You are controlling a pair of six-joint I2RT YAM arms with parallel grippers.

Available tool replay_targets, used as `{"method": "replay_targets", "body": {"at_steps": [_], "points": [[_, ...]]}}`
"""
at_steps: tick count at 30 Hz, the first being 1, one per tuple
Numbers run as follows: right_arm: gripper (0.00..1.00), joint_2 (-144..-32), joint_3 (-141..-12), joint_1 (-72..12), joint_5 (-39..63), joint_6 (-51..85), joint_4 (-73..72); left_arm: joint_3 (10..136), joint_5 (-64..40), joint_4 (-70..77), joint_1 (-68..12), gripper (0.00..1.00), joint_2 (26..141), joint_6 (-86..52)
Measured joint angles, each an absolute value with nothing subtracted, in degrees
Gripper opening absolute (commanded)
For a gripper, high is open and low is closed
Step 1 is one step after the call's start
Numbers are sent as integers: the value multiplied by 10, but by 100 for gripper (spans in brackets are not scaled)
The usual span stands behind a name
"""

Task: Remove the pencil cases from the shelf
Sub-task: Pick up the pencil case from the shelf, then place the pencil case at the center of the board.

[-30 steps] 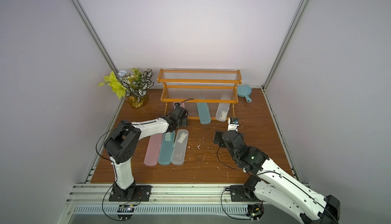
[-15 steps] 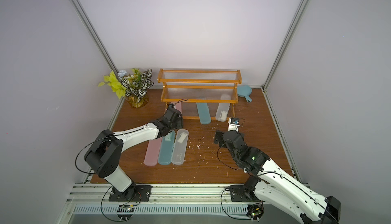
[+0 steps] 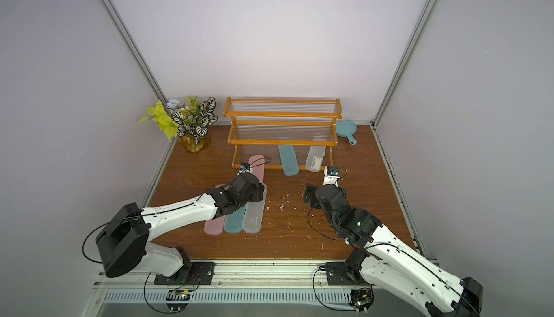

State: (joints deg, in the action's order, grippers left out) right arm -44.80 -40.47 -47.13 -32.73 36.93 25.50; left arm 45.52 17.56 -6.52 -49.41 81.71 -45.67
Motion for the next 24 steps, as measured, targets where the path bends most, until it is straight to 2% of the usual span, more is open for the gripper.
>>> {"method": "replay_targets", "body": {"at_steps": [13, 24], "points": [[99, -451, -406, -471, -357, 376, 254, 428, 223, -69, -622, 58, 804, -557], [99, -440, -406, -471, -362, 395, 260, 436, 252, -56, -707, 58, 867, -601]]}}
